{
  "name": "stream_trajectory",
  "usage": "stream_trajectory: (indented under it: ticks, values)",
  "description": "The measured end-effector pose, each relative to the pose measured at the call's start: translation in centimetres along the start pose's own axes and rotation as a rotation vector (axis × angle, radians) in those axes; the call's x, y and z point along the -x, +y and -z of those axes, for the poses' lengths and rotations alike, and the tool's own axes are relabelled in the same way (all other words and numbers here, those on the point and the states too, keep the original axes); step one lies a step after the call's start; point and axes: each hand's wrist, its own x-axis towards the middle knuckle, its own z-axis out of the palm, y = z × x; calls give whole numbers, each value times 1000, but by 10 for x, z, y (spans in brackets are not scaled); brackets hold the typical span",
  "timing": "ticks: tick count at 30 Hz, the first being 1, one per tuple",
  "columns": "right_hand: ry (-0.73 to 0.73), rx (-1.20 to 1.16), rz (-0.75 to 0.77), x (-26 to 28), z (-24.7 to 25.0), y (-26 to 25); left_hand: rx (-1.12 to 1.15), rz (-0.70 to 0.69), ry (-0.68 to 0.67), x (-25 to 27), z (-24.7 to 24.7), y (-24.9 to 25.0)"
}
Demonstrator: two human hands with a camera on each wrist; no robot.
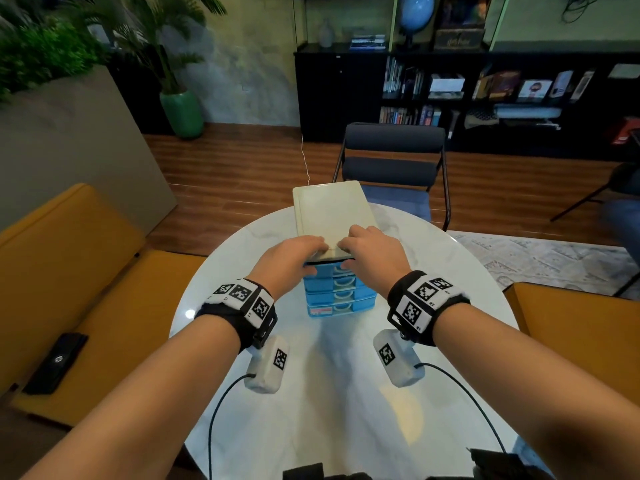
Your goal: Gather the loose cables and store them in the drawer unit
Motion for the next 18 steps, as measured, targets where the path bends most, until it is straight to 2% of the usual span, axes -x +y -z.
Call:
stream_trajectory:
  ticks: [4,7,11,14,18]
  values:
    - [41,70,20,-7,-4,-1,-104,-13,132,-2,-5,3]
    - [49,89,36,-8,-5,-2,-84,-6,161,-1,-8,5]
    - [14,65,30,-11,-3,-4,-46,0,134,0,-6,6]
    - [-58,54,23,-12,3,-3,-30,44,62,-3,-2,10]
    - [-104,-75,-4,3,19,7,67,53,-28,3,15,15]
